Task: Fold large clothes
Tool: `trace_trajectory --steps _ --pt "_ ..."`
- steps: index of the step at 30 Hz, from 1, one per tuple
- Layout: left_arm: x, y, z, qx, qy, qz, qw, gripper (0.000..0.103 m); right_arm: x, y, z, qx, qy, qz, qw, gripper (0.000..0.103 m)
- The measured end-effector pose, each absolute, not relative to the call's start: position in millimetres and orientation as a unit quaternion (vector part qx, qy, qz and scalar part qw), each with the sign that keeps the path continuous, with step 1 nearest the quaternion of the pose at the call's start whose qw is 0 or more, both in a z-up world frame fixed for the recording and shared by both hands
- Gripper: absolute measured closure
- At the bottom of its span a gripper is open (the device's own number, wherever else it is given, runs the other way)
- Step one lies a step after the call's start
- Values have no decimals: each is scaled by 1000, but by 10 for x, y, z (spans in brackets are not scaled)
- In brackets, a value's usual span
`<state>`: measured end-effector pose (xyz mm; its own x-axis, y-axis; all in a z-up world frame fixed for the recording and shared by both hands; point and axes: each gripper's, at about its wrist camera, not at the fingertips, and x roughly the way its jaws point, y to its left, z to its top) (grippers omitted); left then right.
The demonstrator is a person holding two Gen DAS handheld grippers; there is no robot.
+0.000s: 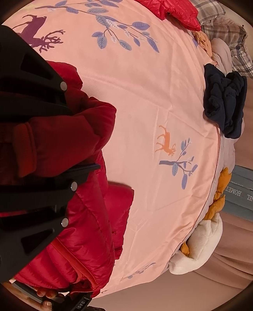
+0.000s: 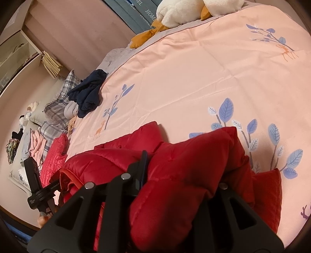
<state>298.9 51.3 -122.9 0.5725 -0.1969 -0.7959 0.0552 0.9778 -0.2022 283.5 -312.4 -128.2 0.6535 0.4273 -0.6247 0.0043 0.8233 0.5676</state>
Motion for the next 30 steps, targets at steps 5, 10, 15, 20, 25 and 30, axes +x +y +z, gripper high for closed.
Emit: trace_trajectory --steps 5,10,15,20,25,30 --pt "3011 501 -1226 -77 461 -64 881 81 2846 -3126 -1257 275 402 117 866 82" --pt "2999 501 -1213 -78 461 -63 881 81 2848 -3131 -1225 287 399 119 862 74" --pt "2973 524 -1188 -84 460 -64 882 80 2822 -3124 -1195 292 393 123 863 65" --pt "2941 503 -1133 -80 457 -56 884 79 2776 -3144 -1157 297 387 125 864 58" --pt "2903 501 -1076 -80 452 -49 887 77 2715 -3144 -1088 297 380 130 867 44" --pt "2846 509 -1008 -80 446 -41 891 70 2659 -3142 -1016 290 372 130 872 37"
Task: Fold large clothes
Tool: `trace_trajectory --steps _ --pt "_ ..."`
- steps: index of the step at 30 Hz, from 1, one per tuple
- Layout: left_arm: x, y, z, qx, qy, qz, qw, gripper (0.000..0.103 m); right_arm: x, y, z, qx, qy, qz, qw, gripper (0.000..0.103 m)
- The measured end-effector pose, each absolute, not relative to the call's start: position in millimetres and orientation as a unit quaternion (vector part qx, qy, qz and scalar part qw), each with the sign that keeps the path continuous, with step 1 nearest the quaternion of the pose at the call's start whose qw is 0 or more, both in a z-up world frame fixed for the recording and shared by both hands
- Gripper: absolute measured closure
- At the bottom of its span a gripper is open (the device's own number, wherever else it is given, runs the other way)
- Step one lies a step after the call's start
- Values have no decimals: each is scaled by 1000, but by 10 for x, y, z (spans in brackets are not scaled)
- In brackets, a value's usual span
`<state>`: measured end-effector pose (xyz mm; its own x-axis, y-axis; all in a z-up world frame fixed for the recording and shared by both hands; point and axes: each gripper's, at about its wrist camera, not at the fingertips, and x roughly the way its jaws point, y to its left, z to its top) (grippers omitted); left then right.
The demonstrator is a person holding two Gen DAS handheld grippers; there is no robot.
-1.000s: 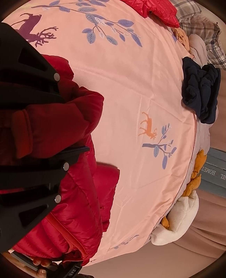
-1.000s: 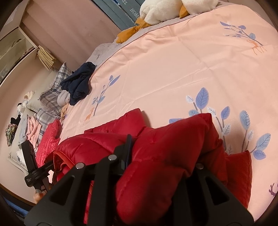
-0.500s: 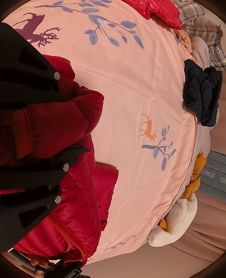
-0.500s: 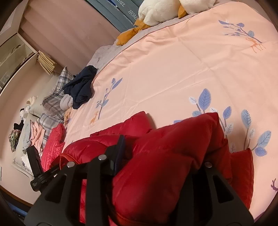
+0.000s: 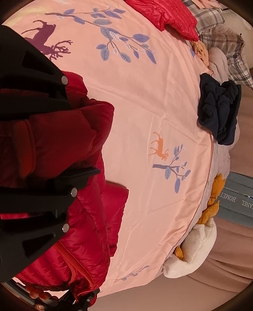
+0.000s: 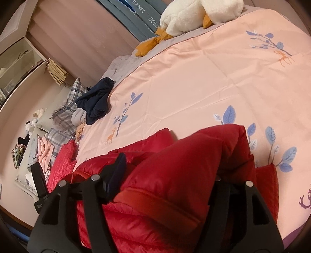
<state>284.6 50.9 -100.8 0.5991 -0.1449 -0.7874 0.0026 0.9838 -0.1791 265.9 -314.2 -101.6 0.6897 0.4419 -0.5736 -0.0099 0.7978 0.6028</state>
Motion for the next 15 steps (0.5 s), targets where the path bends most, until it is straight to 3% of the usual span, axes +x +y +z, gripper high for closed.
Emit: trace_trajectory --steps 2,4,6,15 --pt "2837 517 -989 -85 444 -43 891 63 2647 -3153 -1011 292 372 129 872 37" --pt "2808 530 -952 -92 438 -42 893 43 2631 -3170 -1011 294 370 129 872 37" --pt "2774 532 -905 -93 426 -43 899 38 2627 -3183 -1016 295 370 128 872 37" --pt "2767 515 -894 -86 424 -44 901 37 2598 -3218 -1019 297 366 128 872 37"
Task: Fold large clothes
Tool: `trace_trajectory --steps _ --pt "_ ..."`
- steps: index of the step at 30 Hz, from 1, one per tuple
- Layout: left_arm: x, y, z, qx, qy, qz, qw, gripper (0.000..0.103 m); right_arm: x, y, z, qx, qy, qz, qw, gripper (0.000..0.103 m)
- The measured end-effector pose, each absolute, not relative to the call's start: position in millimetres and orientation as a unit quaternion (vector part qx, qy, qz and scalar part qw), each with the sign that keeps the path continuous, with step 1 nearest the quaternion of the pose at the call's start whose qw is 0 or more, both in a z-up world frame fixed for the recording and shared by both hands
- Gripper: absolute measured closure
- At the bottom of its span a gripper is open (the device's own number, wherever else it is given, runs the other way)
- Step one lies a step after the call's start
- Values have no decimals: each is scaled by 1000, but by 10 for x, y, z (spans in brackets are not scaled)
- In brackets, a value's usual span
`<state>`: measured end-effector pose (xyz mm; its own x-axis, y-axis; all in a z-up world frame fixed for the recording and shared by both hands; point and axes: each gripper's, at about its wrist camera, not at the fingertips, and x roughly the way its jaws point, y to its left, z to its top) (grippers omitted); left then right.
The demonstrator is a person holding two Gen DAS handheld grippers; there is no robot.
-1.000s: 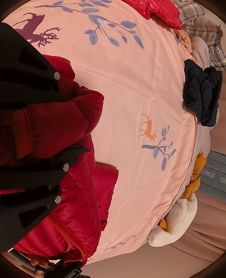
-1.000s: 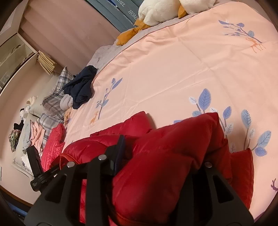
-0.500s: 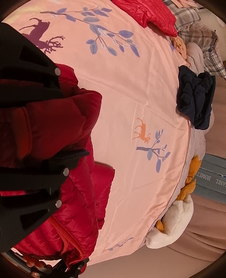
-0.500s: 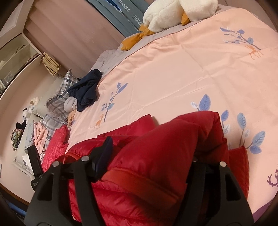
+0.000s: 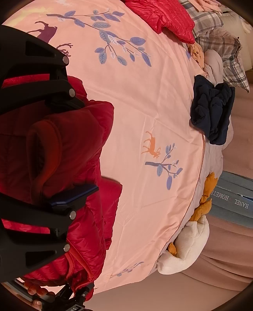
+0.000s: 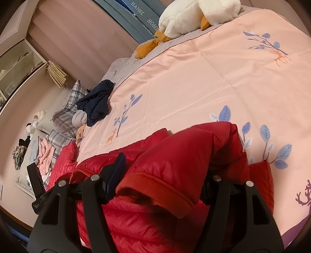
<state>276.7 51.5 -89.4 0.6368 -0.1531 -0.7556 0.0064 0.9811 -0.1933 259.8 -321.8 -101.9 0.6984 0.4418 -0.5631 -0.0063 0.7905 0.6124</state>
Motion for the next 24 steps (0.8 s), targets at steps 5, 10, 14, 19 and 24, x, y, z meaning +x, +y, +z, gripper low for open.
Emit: trace_trajectory --steps 5,10,14,19,24 --pt "2743 499 -876 -80 422 -41 902 36 2589 -3255 -1002 300 363 128 873 37" --pt "2735 493 -854 -71 419 -36 904 32 2573 -3279 -991 302 361 125 873 37" --pt "2734 492 -836 -69 418 -35 905 32 2568 -3282 -992 303 361 125 873 37" --pt "2743 518 -803 -76 414 -37 906 31 2559 -3316 -970 309 356 123 874 34" --pt "2743 510 -788 -75 412 -37 907 31 2548 -3322 -960 307 355 122 875 32"
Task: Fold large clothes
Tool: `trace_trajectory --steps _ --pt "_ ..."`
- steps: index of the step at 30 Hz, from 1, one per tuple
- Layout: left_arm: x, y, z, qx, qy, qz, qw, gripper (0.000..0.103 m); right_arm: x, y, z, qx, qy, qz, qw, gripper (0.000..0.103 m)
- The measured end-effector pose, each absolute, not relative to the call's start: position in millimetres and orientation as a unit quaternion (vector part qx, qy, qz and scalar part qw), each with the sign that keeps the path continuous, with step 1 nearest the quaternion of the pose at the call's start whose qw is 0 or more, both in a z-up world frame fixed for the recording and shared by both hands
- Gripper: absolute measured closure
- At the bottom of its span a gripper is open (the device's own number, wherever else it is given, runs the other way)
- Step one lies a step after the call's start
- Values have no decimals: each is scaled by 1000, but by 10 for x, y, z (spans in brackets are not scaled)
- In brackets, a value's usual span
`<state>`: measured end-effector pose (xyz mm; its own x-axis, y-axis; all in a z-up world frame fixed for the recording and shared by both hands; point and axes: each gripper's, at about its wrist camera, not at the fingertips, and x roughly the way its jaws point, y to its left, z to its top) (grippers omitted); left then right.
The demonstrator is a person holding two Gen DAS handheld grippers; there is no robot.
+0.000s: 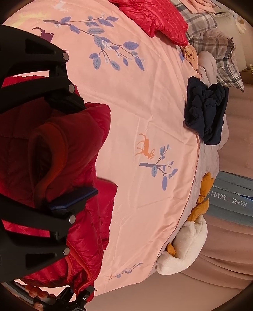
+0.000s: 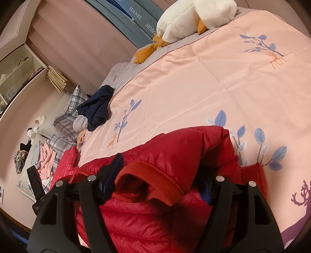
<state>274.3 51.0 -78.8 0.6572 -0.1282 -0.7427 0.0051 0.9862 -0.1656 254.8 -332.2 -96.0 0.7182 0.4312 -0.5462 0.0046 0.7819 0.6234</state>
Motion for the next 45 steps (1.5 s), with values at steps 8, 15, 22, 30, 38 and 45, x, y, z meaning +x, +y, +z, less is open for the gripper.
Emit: trace_trajectory --steps 8,15,22,30,38,45 --pt "2759 508 -773 -77 414 -37 906 30 2543 -3317 -956 307 354 122 875 31" --pt "2747 518 -766 -83 407 -36 909 18 2548 -3320 -947 305 356 121 875 30" --pt "2775 497 -766 -81 407 -34 909 18 2557 -3315 -929 305 356 121 875 29" --pt "2790 496 -768 -81 408 -33 909 17 2580 -3321 -917 305 357 119 875 26" --pt "2858 513 -791 -82 410 -32 908 16 2604 -3317 -921 305 357 119 875 24" --pt "2866 519 -796 -83 409 -32 908 16 2607 -3317 -922 304 357 118 875 23"
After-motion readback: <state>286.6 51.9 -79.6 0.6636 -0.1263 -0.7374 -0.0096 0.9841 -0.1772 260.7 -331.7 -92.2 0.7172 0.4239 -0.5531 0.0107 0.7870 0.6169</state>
